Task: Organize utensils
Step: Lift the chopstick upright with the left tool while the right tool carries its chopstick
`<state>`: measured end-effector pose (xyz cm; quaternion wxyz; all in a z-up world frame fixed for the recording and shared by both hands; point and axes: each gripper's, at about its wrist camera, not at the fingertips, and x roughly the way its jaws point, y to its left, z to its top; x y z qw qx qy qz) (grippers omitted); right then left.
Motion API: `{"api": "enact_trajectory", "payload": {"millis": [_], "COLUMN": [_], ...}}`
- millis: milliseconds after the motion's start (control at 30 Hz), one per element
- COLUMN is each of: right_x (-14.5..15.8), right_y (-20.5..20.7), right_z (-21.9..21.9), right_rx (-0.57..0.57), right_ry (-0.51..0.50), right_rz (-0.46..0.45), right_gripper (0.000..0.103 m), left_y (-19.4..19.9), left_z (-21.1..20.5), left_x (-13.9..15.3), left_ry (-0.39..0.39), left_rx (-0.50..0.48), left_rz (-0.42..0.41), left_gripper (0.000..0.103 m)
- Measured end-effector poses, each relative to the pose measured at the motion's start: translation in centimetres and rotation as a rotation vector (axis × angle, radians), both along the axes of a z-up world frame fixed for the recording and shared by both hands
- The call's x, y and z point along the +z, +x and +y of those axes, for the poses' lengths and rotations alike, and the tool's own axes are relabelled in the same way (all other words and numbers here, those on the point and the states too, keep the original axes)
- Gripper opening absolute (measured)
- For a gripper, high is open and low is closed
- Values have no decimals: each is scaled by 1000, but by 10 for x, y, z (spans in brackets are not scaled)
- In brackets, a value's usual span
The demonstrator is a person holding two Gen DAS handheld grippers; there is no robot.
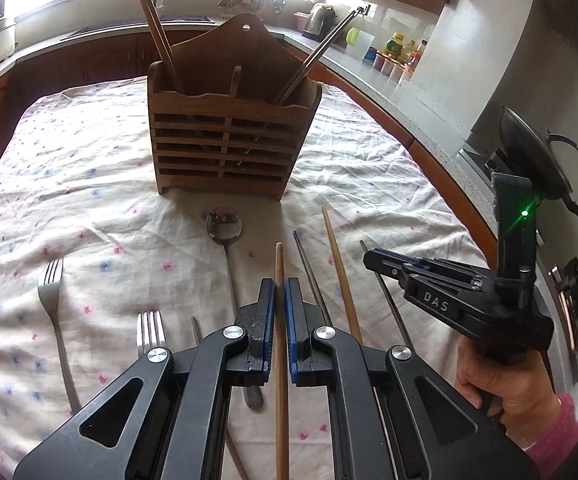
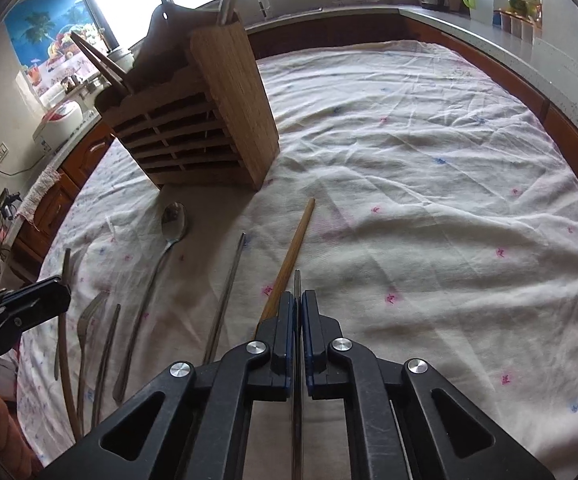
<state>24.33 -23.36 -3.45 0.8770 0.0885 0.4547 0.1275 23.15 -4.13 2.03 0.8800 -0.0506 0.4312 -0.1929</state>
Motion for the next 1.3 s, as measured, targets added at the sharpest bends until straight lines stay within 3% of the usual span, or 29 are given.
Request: {"api": "enact_trajectory", "payload": {"millis": [233, 733, 1300], "right_x": [56, 163, 173], "right_y": [-35, -87, -79], "right_z": [-5, -11, -14], "right_rx": [0, 3, -17], "right_ry": [96, 144, 170], "right_rz": [-128, -409, -451], "right_gripper": [4, 4, 4], "left_y": [-24, -61, -58], "left_z": [14, 58, 70], "left_x": [33, 98, 124], "left_ry": [-34, -106, -122], "left_rx": [6, 74, 120], "left_rz": [-77, -235, -319], "left_gripper": [5, 4, 4]}}
